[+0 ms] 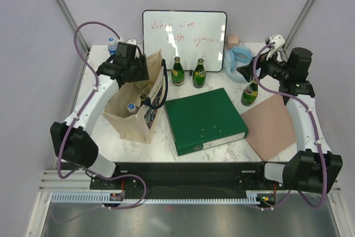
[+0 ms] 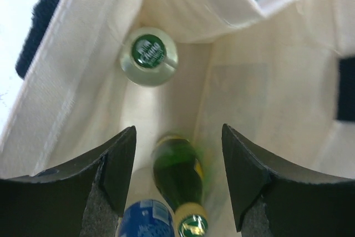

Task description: Take the beverage out of the canvas bag

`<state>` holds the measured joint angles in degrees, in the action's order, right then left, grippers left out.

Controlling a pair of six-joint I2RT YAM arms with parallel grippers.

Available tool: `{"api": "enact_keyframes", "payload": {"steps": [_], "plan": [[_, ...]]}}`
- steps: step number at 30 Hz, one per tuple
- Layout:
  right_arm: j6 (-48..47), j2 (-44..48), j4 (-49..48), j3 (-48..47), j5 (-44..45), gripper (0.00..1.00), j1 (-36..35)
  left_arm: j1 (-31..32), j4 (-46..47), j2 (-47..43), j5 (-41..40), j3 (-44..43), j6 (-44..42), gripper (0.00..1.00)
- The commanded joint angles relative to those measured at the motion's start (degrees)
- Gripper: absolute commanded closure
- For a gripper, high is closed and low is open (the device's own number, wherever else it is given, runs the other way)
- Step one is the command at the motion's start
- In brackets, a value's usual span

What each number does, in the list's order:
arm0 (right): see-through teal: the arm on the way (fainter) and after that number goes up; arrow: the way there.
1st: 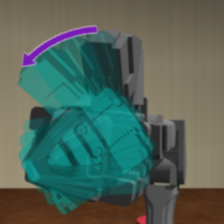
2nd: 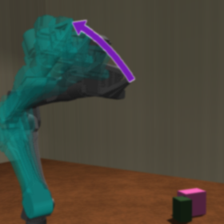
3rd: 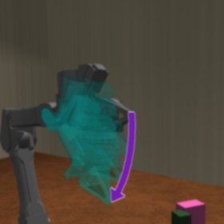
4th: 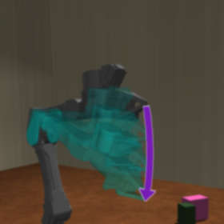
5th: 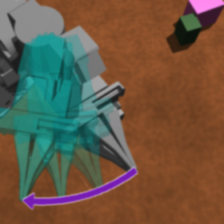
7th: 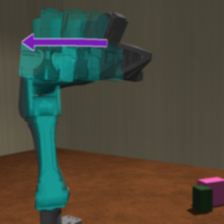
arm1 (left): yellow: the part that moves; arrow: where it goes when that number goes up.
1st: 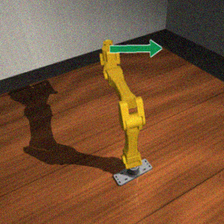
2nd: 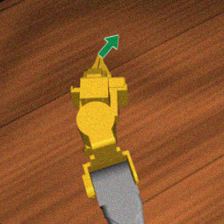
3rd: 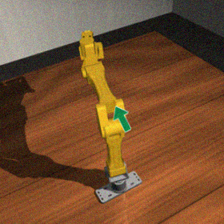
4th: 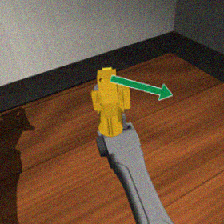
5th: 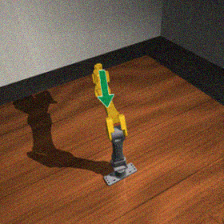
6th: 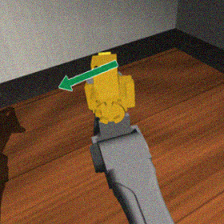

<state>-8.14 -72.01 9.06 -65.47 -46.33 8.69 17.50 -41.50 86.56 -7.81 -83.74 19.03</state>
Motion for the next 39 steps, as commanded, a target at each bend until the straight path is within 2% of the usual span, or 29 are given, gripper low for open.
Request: {"api": "enact_keyframes", "payload": {"steps": [1, 11, 26, 32, 39], "plan": [[1.9, 0.7, -0.3, -2.4, -1.0, 0.02, -1.7, 0.2, 4.8, 3.4, -5.7, -4.3, -1.5, 0.31], [7.4, 1.9, -5.2, -0.4, 0.4, 0.02, -4.6, 0.0, 7.2, 12.5, -8.7, -8.7, -2.0, 0.34], [7.8, 1.9, -5.5, 1.0, 0.9, 0.02, -4.7, -2.4, 8.3, 16.9, -9.5, -8.1, -1.2, 0.36], [8.0, 1.9, -5.5, 1.1, 1.0, 0.02, -4.7, -2.7, 8.7, 18.4, -10.1, -8.2, -2.1, 0.45], [8.1, 1.7, -5.5, 1.0, 1.2, 0.02, -4.7, -2.6, 9.3, 19.3, -10.7, -8.5, -3.6, 0.47]]}}
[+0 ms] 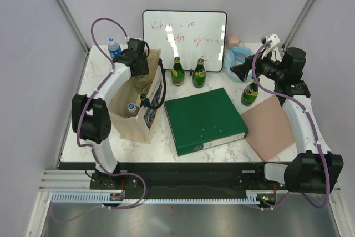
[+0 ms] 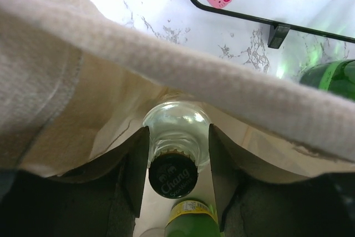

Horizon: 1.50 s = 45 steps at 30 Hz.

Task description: Take the beverage out of the canvas bag

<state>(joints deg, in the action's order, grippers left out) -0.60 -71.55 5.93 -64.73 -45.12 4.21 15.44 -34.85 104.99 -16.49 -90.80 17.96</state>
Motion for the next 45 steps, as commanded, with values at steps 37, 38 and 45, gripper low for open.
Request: {"api": "enact_keyframes", "payload": {"steps": [37, 38, 45], "plan": [[1.1, -0.7, -1.3, -1.4, -3.1, 0.02, -5.8, -0.2, 1.6, -29.6, 12.7, 2.0, -7.8, 0.98], [1.1, -0.7, -1.1, -1.4, -3.1, 0.02, -5.9, -0.2, 1.4, -30.1, 12.9, 1.4, -7.8, 0.98], [1.1, -0.4, -0.8, -1.1, -3.1, 0.02, -6.2, -0.2, -1.9, -33.9, 14.4, -0.9, -6.8, 0.98]]}}
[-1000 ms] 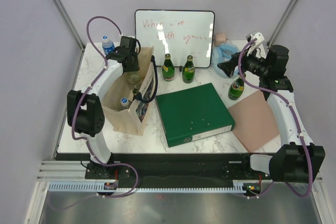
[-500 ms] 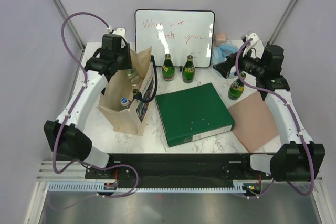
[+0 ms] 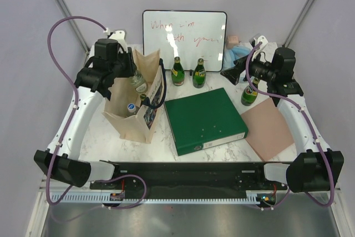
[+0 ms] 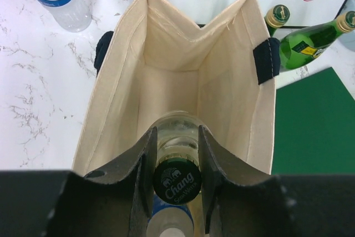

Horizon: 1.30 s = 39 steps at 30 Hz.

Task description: Take the beverage out of the canvas bag

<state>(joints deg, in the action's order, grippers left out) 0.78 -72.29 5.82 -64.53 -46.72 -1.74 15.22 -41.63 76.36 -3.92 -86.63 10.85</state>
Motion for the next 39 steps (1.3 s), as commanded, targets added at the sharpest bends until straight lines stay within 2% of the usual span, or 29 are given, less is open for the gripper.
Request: {"api": "enact_keyframes", "payload": {"steps": [1, 18, 25, 39], "plan": [[-0.2, 0.4, -0.8, -1.2, -1.5, 0.02, -0.4, 0.0, 4.5, -6.0, 1.8, -5.5, 0.6, 0.98], [-0.2, 2.3, -0.6, 0.7, -1.4, 0.02, -1.1, -0.1, 1.5, -6.2, -0.7, -19.7, -1.1, 0.98], [-0.1, 2.9, -0.6, 1.3, -1.4, 0.02, -1.0, -0.2, 1.5, -3.2, -4.0, -26.1, -3.4, 0.98], [-0.2, 3.2, -0.4, 2.3, -1.2, 0.02, -1.2, -2.1, 2.8, 2.2, -9.6, -33.2, -5.7, 0.98]]}}
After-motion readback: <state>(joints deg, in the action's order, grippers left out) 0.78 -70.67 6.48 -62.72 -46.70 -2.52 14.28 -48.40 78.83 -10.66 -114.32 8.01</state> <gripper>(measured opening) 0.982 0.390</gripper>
